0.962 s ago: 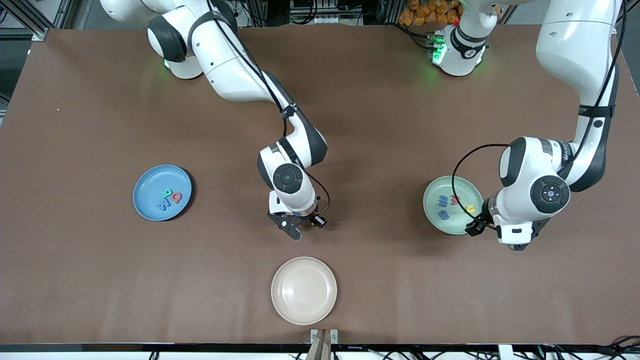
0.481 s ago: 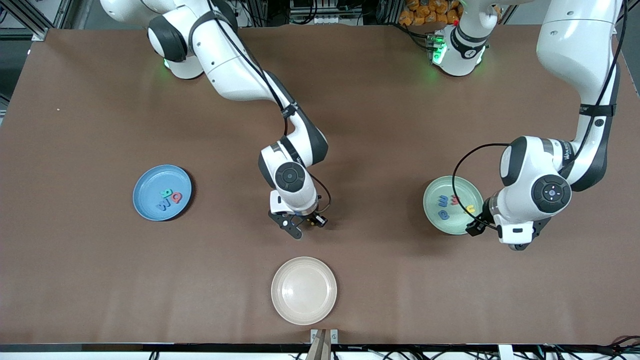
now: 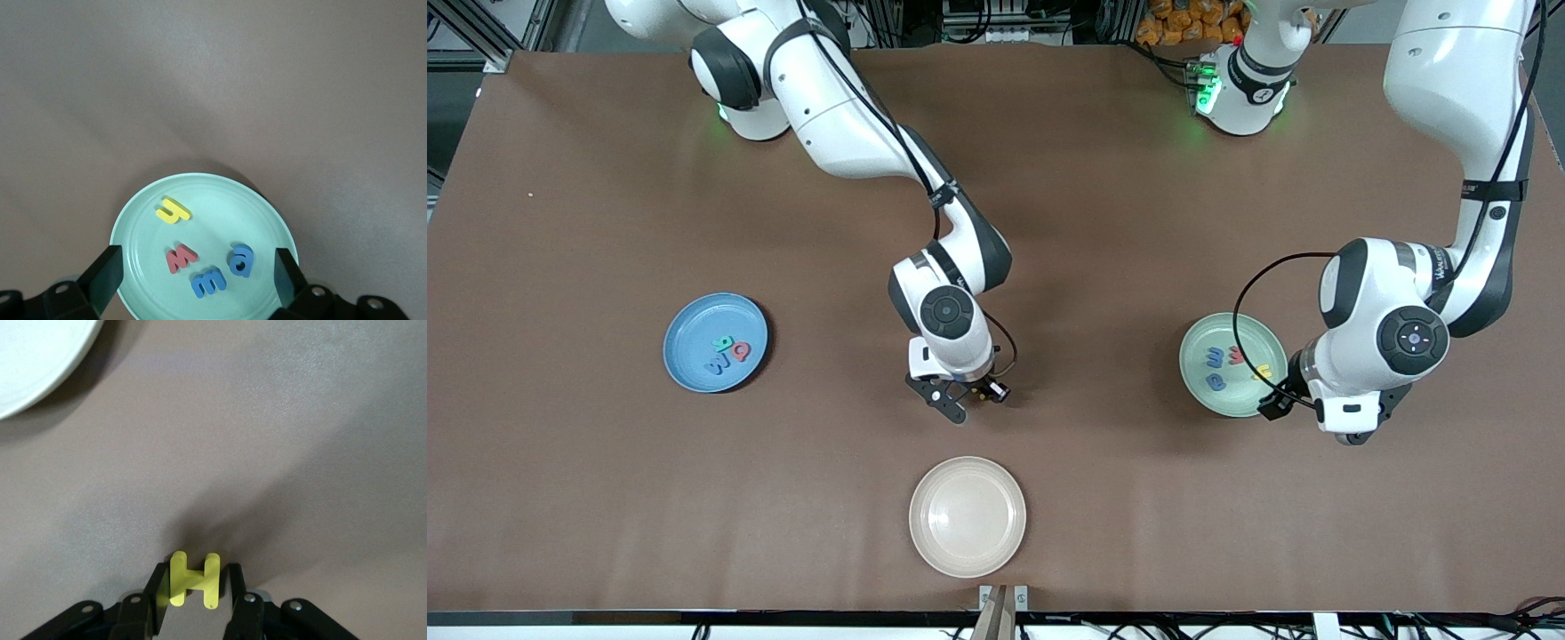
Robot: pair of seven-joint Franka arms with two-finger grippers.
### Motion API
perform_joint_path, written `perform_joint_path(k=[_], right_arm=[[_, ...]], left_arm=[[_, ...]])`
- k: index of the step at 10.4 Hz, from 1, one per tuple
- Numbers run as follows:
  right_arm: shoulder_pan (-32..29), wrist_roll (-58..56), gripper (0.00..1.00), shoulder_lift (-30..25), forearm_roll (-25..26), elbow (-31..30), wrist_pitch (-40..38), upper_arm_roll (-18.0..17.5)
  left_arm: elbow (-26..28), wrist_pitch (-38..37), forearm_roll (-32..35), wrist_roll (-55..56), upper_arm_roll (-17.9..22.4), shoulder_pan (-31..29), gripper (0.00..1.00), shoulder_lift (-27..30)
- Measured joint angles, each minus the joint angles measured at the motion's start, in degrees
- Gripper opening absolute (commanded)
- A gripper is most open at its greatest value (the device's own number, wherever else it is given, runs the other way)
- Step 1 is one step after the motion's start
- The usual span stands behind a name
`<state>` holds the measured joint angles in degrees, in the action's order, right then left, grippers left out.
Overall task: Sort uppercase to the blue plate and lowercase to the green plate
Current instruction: 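Grasp the yellow 'H' with the right gripper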
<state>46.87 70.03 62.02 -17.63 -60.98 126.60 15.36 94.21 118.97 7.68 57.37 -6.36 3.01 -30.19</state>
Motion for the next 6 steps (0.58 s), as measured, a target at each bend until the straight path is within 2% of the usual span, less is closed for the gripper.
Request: perform_joint_path(k=[2,4,6], right_arm=[[0.2,0.5,0.41,0.0,0.7,0.0,0.1,0.0],[0.2,0.6,0.32,0.0,0.9,0.0,0.0,0.0],[0.3,0.6,0.28,0.0,1.4,0.0,-0.3,0.0]], left_arm=[[0.0,0.0,0.0,0.0,-0.2,0.0,1.0,0.2],[0.0,0.0,0.0,0.0,-0.7,0.0,1.0,0.2],[0.0,0.0,0.0,0.0,-0.9,0.0,1.0,0.2]])
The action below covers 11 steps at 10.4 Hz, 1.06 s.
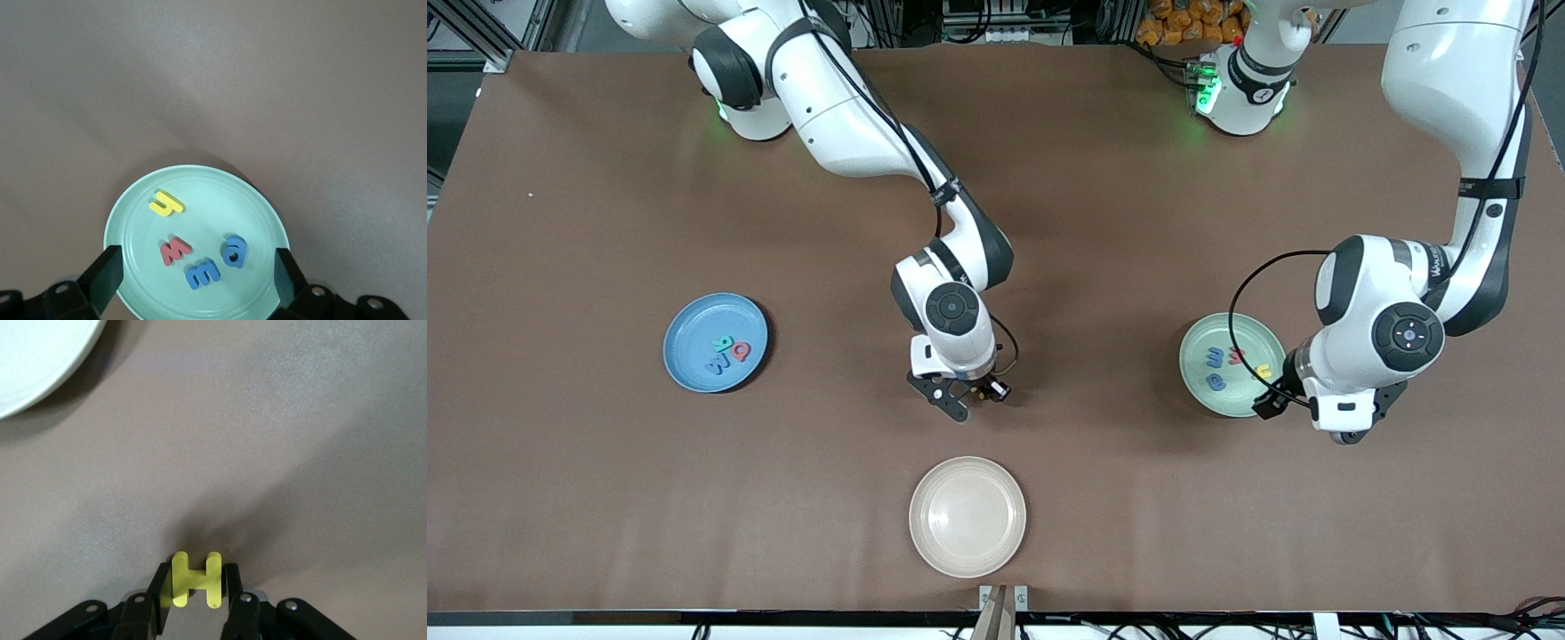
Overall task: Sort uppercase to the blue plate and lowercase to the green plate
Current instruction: 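Grasp the yellow 'H' with the right gripper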
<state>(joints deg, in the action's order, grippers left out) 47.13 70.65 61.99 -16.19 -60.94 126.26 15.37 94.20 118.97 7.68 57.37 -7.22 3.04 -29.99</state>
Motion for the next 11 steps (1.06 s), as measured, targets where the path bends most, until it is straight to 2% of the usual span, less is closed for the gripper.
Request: perform_joint_path(k=[3,7,8,11], right_arm=[[0.1,0.0,0.16,0.0,0.5,0.0,0.0,0.0],[0.1,-0.1,0.12,0.0,0.5,0.1,-0.2,0.0],[0.1,-0.5,0.09,0.1,0.5,0.4,-0.8,0.1],[-0.1,-5.1,0.03,-0.1,0.6,1.6,-6.8,0.7]], left_arm=[[0.0,0.0,0.0,0.0,0.0,0.0,1.0,0.0],[0.0,0.0,0.0,0.0,0.0,0.0,1.0,0.5],[0.0,0.0,0.0,0.0,0.0,0.0,1.0,0.6],[0.0,0.0,0.0,0.0,0.0,0.0,1.0,0.7]])
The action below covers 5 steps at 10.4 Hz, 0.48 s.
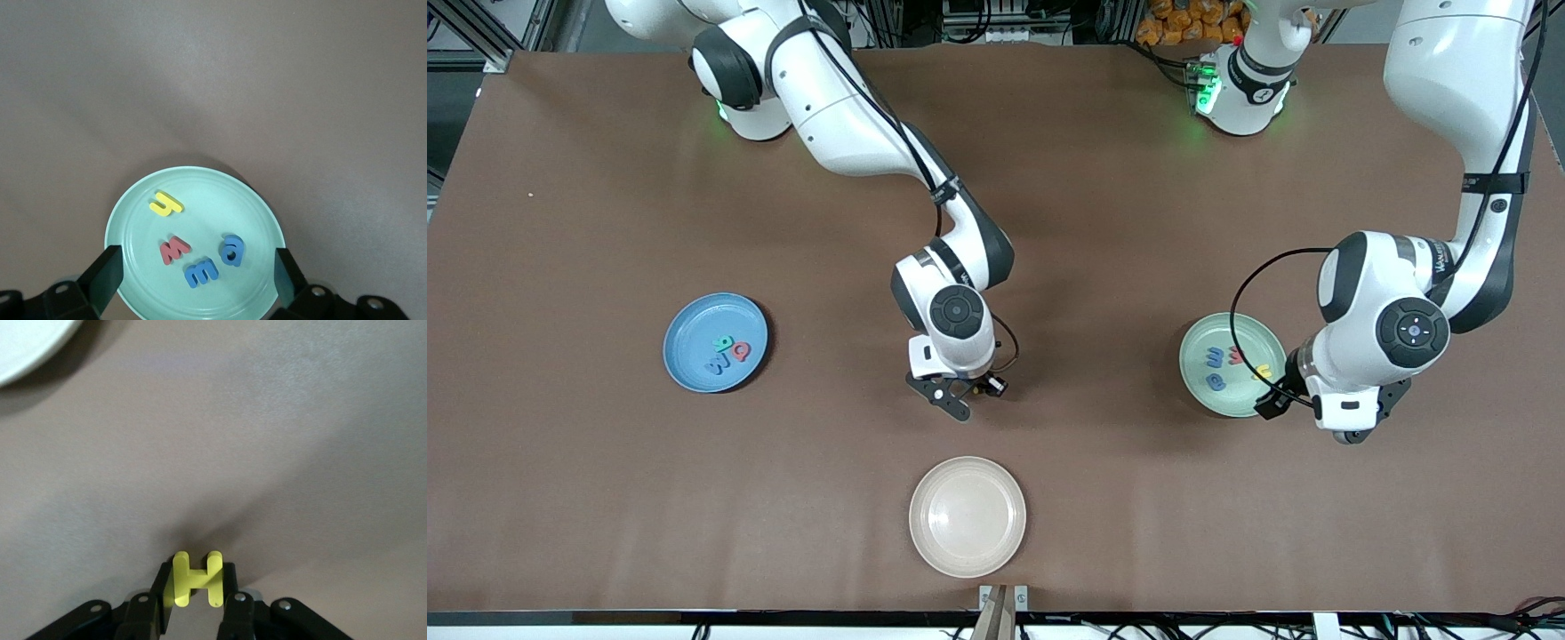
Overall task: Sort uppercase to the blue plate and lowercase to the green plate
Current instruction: 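Grasp the yellow 'H' with the right gripper, then carry the yellow 'H' over the blue plate with the right gripper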
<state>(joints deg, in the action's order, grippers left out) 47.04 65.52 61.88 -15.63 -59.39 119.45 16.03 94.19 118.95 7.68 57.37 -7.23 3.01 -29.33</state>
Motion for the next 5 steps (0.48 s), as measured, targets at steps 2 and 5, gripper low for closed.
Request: perform_joint_path(k=[2,5], right_arm=[[-0.3,-4.4,0.0,-1.2,0.0,1.1,-3.9,0.5],[-0.9,-13.2,0.0,-6.2,0.0,1.6,-12.2,3.0]], left_arm=[[0.0,0.0,0.0,0.0,0.0,0.0,1.0,0.0],[0.0,-0.1,0.1,0.0,0.1,-0.2,1.0,0.0]])
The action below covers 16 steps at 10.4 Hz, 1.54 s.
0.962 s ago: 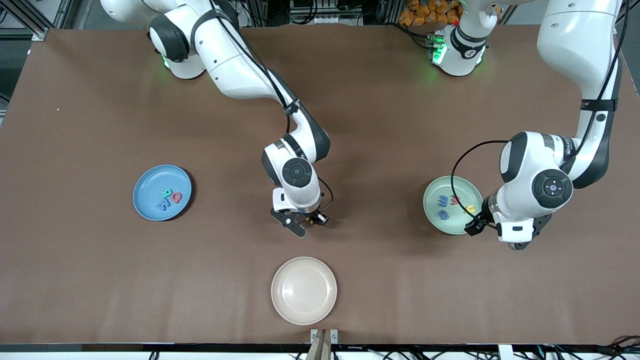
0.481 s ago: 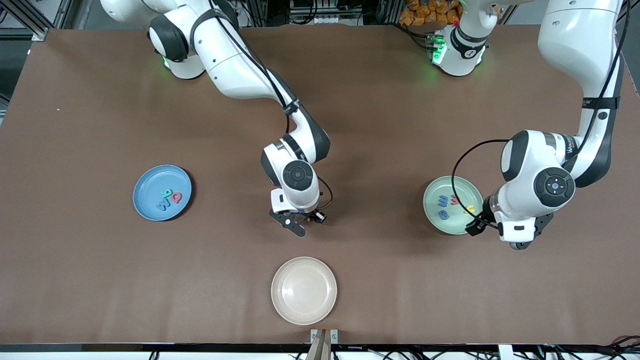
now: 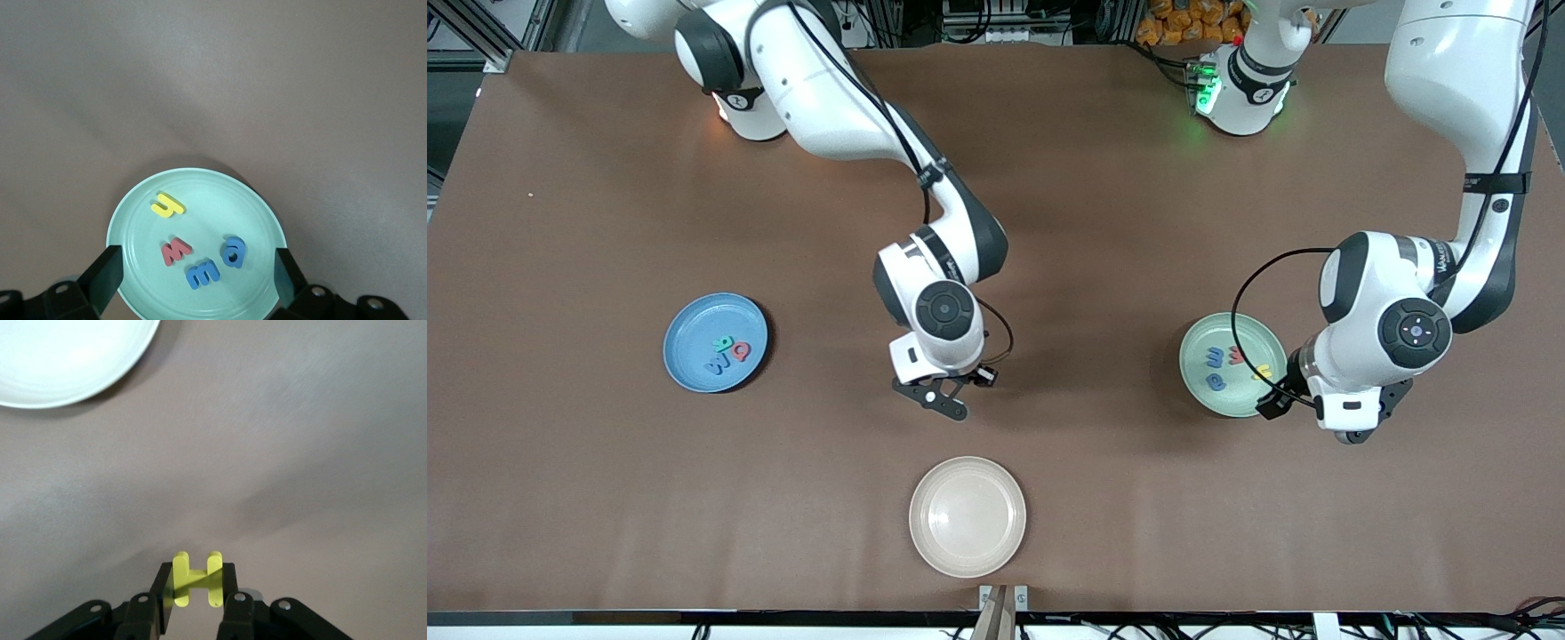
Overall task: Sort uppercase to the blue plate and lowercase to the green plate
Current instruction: 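Carry the yellow 'H' over the blue plate with the right gripper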
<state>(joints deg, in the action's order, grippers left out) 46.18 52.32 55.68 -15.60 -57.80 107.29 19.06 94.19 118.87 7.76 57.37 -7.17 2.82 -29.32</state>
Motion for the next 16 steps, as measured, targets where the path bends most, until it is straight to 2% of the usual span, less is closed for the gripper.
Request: perform_joint_path(k=[2,4,7,10,13,16], right_arm=[[-0.8,-7.3,0.0,-2.6,0.0,-0.1,-6.7,2.8],[-1.5,-15.0,0.0,-5.2,0.0,-2.7,-9.4,5.9],[-4.4,-30.0,0.0,-14.1,0.2,-16.2,-5.1,9.2],[-10.9,-42.5,0.0,-22.2,1.5,-27.6,-1.8,9.1],[-15.9,-51.6,0.0,-24.6,1.7,-32.1,0.6,8.5],[-20.1,-58.5,0.0,-26.5,1.8,-42.6,13.2,6.1]], left_arm=[[0.0,-0.1,0.6,0.0,0.0,-0.2,1.0,0.0],[0.1,-0.1,1.0,0.0,0.1,-0.2,1.0,0.0],[0.1,-0.1,1.0,0.0,0.1,-0.3,1.0,0.0],[0.1,-0.1,1.1,0.0,0.0,-0.2,1.0,0.0],[0.1,-0.1,1.1,0.0,0.0,-0.1,1.0,0.0],[0.1,-0.1,2.5,-0.1,0.1,-0.4,1.0,-0.1]])
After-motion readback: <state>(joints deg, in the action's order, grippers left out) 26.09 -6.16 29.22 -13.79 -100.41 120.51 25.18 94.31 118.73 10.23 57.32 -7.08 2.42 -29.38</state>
